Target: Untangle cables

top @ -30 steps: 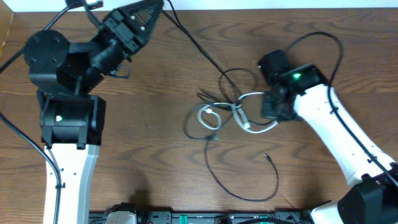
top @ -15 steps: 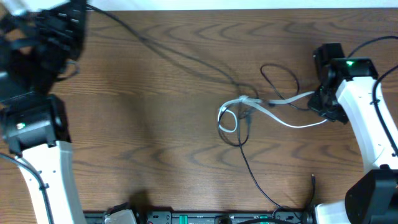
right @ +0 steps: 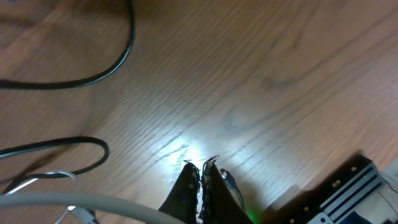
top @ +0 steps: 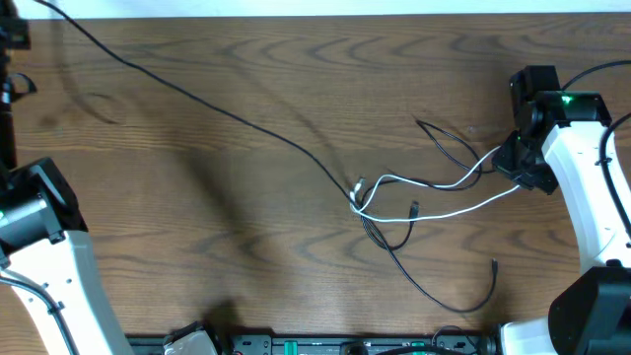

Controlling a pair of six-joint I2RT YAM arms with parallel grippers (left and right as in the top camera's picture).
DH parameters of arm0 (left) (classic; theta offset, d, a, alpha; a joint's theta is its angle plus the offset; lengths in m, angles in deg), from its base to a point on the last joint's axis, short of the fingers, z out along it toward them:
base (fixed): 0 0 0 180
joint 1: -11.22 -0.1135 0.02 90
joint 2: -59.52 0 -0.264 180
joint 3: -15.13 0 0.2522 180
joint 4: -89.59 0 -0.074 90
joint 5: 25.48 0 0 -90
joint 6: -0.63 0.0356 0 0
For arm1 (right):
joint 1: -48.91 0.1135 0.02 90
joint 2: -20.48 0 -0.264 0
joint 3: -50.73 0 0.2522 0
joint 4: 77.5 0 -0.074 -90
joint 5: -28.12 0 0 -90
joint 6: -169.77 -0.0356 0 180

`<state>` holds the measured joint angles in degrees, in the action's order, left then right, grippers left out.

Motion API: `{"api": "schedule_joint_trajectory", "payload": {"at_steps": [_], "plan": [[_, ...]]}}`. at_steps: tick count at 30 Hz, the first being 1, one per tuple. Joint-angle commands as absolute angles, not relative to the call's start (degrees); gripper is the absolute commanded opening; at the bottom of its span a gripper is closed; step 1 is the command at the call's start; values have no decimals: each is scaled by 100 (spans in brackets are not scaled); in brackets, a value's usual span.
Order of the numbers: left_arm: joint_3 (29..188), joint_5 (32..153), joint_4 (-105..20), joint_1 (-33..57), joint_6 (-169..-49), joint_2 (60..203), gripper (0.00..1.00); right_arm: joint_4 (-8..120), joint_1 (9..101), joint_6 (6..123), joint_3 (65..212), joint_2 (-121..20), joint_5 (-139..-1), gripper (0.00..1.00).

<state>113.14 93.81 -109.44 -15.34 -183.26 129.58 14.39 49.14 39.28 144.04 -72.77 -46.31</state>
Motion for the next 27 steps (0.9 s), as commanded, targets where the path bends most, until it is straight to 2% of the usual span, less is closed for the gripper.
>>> {"api": "schedule_joint_trajectory", "payload": {"at_steps": [1, 3, 4, 5, 6, 9, 16, 23, 27], "plan": [[11788, 9261, -11017, -1558, -18379, 12917, 7, 1476, 4864, 4242, 14450, -7177, -4972, 1], [11880, 9423, -11017, -1558, -18252, 12917, 7, 1586, 4864, 4771, 14448, -7177, -5470, 1], [11904, 9484, -11017, -1561, -18156, 12917, 7, 1638, 4864, 5012, 14441, -7177, -5700, 3], [11909, 9539, -11014, -1561, -18110, 12917, 8, 1701, 4870, 5305, 14435, -7177, -5992, 10], [11909, 9587, -11003, -1558, -18112, 12919, 7, 1745, 4881, 5545, 14431, -7177, -6233, 28], [11909, 9808, -10988, -1558, -18114, 12921, 7, 1833, 4991, 6109, 14431, -7177, -6961, 99], [11909, 10675, -10931, -1502, -18053, 12982, 8, 2071, 5664, 6806, 14431, -7177, -8073, 99], [11909, 10938, -10308, -1263, -17852, 13061, 8, 2519, 6473, 6797, 14431, -7177, -8495, 99], [11909, 10979, -10263, -1180, -17784, 13124, 7, 2722, 7017, 6260, 14420, -7179, -8185, 99]]}}
